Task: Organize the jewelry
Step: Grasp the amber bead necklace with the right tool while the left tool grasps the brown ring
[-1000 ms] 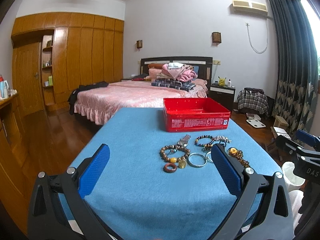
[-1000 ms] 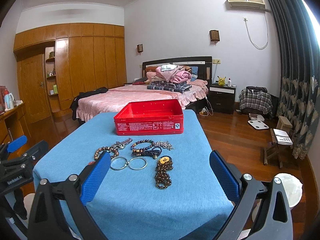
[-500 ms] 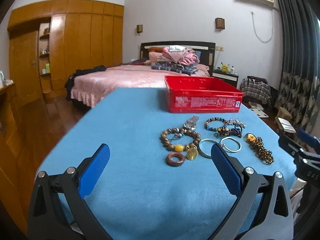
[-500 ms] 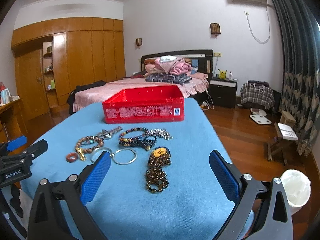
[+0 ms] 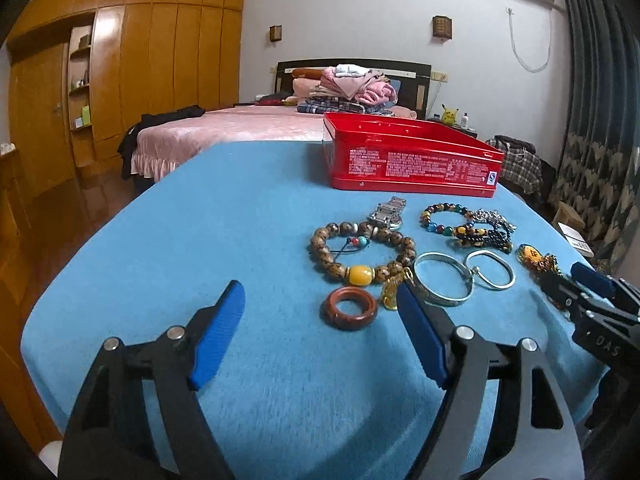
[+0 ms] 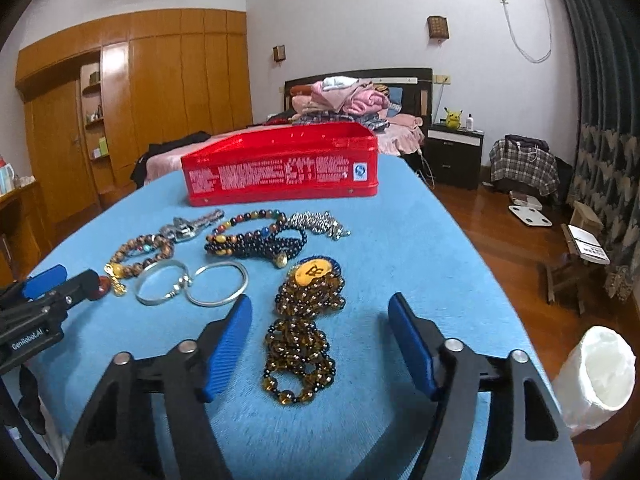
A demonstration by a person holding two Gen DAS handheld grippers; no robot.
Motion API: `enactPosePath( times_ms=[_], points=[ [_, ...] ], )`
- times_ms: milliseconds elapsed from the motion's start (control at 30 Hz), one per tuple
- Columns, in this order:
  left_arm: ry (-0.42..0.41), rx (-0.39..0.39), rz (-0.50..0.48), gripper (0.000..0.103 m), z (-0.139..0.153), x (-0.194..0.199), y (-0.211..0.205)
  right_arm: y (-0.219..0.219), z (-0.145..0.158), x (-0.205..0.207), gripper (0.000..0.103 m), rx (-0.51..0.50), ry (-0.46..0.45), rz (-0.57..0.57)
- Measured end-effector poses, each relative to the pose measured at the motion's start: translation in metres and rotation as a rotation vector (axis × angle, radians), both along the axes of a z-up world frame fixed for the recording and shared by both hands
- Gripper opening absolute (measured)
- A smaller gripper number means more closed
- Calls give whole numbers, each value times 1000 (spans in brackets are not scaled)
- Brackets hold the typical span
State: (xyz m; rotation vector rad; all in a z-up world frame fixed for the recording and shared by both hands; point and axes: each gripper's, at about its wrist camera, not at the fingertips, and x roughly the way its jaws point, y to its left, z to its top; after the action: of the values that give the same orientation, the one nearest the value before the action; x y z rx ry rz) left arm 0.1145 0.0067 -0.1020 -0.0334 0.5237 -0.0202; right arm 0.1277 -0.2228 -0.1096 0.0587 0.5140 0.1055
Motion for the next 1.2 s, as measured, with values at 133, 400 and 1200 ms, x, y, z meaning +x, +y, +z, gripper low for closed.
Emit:
enactPosePath(
  times_ms=[133,400,1200],
  points=[
    [11,1,-15,75,-5,5,-2,4,-2,4,62,-24,-6,3],
    [15,-9,-17,73,-12,10,-4,8,-3,4,41,-32,-13,27],
    [-56,-46,-109,28,20,-5,-19,-6,33,4,27,26,-9,44]
  ],
)
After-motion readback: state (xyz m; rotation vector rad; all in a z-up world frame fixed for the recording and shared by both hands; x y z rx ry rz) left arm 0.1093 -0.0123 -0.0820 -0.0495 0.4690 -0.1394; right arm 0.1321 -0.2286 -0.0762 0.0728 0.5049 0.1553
